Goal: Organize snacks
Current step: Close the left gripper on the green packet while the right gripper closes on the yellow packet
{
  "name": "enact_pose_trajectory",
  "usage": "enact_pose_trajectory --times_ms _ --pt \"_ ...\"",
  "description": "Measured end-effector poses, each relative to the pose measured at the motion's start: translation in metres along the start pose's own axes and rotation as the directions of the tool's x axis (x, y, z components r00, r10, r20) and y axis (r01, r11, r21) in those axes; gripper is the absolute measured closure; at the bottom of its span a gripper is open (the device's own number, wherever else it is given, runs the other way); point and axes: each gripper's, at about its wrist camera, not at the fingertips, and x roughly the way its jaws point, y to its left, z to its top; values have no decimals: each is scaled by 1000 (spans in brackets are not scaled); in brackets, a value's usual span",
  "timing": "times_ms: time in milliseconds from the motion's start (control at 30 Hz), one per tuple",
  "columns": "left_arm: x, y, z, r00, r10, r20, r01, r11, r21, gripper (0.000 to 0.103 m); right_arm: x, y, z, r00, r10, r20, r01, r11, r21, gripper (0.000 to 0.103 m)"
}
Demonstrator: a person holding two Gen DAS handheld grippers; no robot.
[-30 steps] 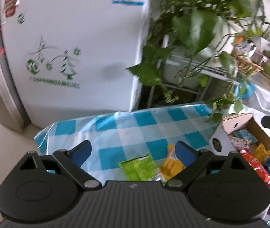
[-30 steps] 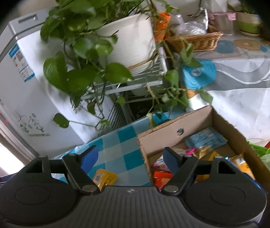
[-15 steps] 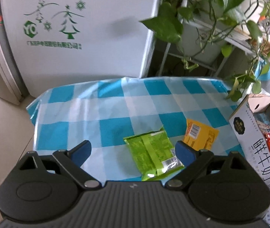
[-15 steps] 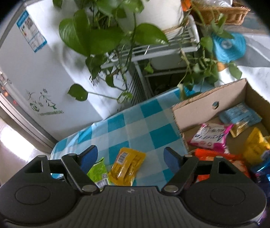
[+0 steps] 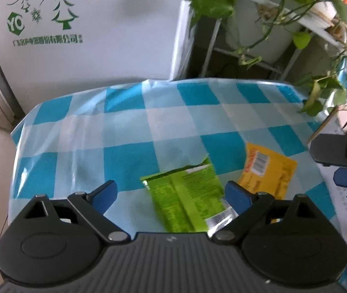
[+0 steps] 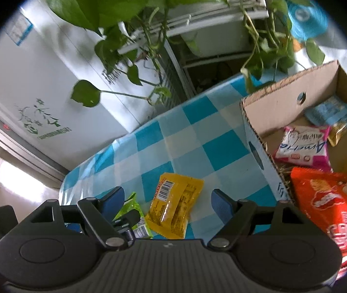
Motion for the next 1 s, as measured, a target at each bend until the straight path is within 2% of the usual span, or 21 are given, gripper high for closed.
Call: enact_pose_trajectory --times_ms 267,400,500,633,733,867,1000 --pt "-6 21 -4 998 56 -11 -56 998 10 8 34 -1 -2 997 -32 -63 35 998 49 19" --pt "-8 36 -4 999 42 -10 -42 999 -6 8 52 10 -4 995 -39 -90 40 999 6 19" --pt "-10 38 -2 999 44 19 -44 999 32 8 65 17 -7 993 -59 -105 57 998 -19 19" --pt "-11 30 4 998 21 62 -28 993 114 8 77 24 -9 990 -97 -106 94 995 -26 19" --pt "-6 25 5 998 -1 65 -10 987 160 8 81 29 -10 987 -126 -99 120 991 -59 19" --pt "8 19 1 1000 -1 24 -3 982 190 8 87 35 -12 982 -171 -79 161 980 -120 20" --pt "13 19 -2 1000 5 15 -7 985 170 0 91 38 -13 975 -215 -64 201 964 -176 22"
